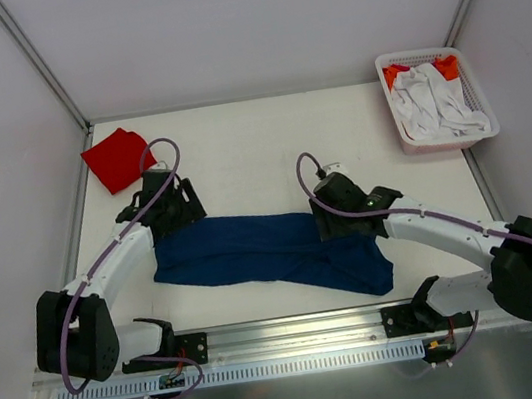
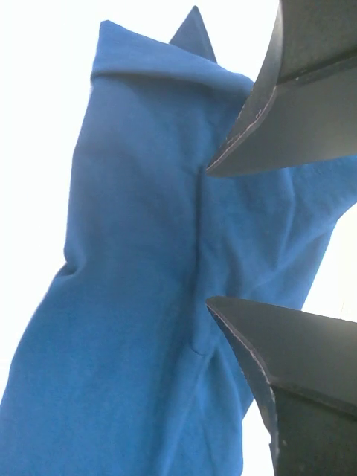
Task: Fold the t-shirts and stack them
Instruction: Fold the other side of the tshirt into a rectangle, then rotate the tshirt 90 degrees
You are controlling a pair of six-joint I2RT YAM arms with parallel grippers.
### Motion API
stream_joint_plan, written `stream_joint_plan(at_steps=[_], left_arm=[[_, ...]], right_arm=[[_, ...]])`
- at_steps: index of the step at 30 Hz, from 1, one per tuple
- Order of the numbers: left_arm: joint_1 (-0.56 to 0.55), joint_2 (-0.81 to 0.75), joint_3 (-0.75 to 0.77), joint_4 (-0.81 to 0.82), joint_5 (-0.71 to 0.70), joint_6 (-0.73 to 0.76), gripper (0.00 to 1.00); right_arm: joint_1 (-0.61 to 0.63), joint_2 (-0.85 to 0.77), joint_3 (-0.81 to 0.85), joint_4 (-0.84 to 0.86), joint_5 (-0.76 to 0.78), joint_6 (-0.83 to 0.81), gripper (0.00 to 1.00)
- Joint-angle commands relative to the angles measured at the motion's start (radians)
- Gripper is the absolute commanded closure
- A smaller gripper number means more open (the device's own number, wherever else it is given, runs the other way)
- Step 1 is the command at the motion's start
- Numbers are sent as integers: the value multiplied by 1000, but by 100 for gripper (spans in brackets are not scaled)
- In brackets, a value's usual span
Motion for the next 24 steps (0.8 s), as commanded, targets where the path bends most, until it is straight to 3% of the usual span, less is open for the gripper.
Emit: stream_joint_plan(at_steps=[1,24], left_arm=[[-7,8,10,36,-28,45,28],[-68,35,-177,91,23,-34,27]], right_arm=[[17,60,57,-32,83,-73,31],[55,196,-77,147,16,10,32]])
